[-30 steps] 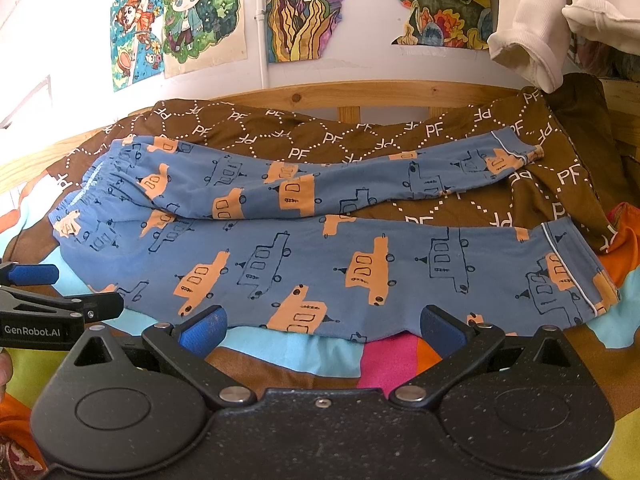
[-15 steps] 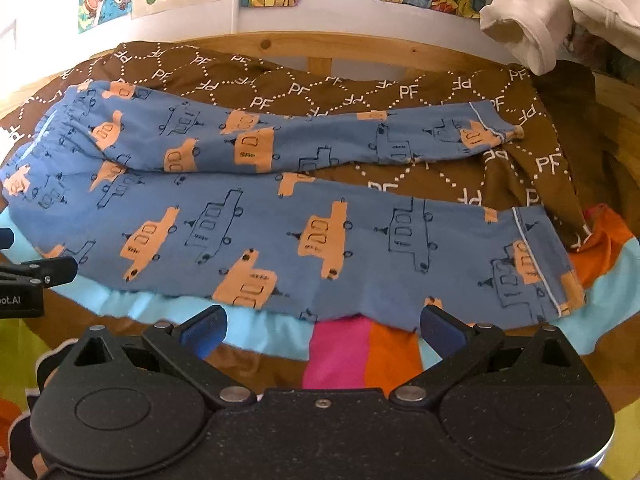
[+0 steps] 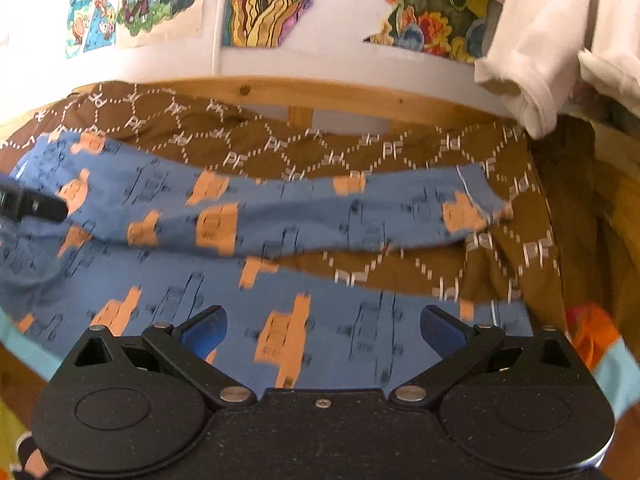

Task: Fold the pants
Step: 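Move both grippers to the pant leg cuffs and close on them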

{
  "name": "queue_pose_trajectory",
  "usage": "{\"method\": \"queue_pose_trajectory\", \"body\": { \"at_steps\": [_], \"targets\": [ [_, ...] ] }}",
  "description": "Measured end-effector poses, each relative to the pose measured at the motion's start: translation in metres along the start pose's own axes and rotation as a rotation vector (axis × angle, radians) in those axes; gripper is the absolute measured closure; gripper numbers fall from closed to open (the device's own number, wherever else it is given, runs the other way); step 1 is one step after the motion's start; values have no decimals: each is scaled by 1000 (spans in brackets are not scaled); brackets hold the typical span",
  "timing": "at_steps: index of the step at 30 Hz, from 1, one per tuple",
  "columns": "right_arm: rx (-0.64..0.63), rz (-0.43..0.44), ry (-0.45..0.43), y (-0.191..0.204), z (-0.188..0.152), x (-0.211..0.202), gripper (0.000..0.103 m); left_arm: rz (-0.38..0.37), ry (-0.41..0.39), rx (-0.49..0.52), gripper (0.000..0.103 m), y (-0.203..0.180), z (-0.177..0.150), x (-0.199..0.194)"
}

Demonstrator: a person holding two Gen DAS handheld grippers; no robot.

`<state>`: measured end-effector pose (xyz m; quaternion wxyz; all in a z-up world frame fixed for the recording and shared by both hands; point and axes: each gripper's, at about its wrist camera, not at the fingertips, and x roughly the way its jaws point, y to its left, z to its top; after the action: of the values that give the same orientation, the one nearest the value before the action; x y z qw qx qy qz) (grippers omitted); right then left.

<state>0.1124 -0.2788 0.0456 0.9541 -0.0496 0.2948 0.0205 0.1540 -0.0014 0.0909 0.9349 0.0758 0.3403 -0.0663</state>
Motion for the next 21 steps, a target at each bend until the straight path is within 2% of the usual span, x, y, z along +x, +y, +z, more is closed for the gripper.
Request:
{"method": "queue_pose_trajectory", "body": {
  "at_steps": [4, 6, 8, 12, 16, 21],
  "targets": [
    [-30, 5, -25, -11, 19, 24, 1, 3, 21, 30, 0, 1, 21, 29],
    [-51, 36, -42, -18, 31, 39, 1, 30, -3, 56, 0, 6, 26, 38],
    [-70, 78, -63, -25, 44, 54, 1, 63, -51, 87, 0, 13, 32, 45],
    [-139, 207, -86, -40, 79, 94, 1, 73, -97, 177, 0, 33, 50, 64],
    [-270, 358, -40, -46, 116, 150, 1, 41, -59, 299, 0, 52, 74, 92],
    [-338, 583, 136, -47, 152, 223, 1, 2, 39, 449, 1, 63, 91, 127]
  ]
}}
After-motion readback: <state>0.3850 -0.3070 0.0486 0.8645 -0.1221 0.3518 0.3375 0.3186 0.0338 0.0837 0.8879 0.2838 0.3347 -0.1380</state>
